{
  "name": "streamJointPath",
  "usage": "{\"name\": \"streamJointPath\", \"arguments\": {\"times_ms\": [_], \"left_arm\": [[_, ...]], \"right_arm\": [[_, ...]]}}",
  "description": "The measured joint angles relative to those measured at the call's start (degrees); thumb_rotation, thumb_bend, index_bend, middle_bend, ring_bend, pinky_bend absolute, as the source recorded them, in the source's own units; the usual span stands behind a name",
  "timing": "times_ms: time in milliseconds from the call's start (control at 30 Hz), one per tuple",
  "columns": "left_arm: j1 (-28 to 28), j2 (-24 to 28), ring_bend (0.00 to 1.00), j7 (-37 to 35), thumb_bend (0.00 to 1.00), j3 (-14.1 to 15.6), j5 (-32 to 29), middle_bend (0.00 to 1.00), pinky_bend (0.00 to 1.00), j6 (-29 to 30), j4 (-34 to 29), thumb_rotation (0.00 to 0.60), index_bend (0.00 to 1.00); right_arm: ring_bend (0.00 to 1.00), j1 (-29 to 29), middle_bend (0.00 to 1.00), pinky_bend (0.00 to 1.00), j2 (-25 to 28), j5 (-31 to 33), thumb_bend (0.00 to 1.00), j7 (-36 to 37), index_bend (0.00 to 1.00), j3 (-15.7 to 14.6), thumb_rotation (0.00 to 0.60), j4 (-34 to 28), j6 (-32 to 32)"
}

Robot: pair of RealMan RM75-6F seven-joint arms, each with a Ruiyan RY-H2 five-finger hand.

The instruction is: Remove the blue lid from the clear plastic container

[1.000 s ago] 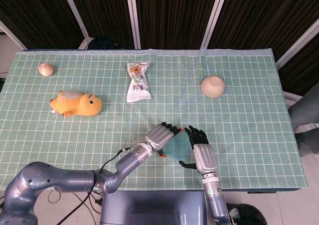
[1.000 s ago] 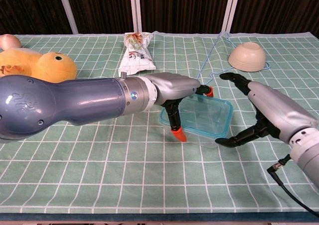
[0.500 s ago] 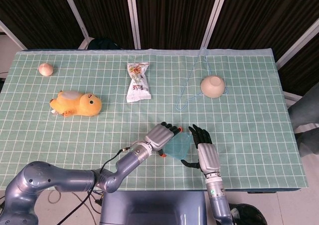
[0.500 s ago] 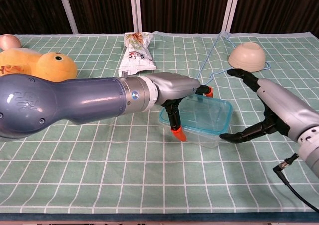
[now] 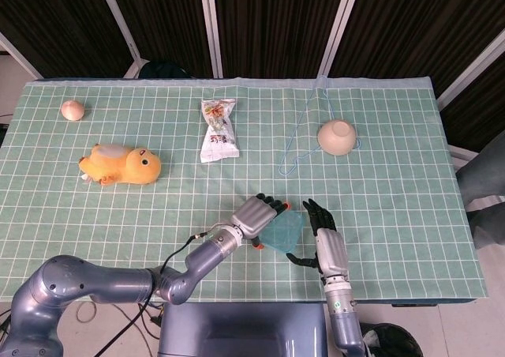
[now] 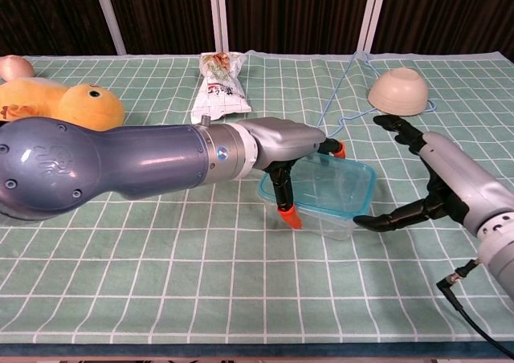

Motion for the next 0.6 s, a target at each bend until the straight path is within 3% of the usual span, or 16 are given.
{"name": "streamJointPath", "arguments": {"times_ms": [333, 600], "left_arm": [[-0.39, 0.20, 0.28, -0.68, 0.07, -0.05, -0.52, 0.23, 0.40, -0.94, 0.20, 0.600, 0.21], [-1.12, 0.52, 0.27, -1.71, 0.07, -0.46, -1.32, 0.22, 0.40, -2.59, -0.10, 0.600, 0.20]], "right_arm": [[0.00, 1.10, 0.00, 0.00, -1.92, -2.02, 0.22, 4.25, 0.00, 1.22, 0.600, 2.98, 0.62], [0.00, 0.91, 0.00, 0.00, -2.24, -3.97, 0.22, 7.84, 0.00, 0.52, 0.600, 5.07, 1.87]]}}
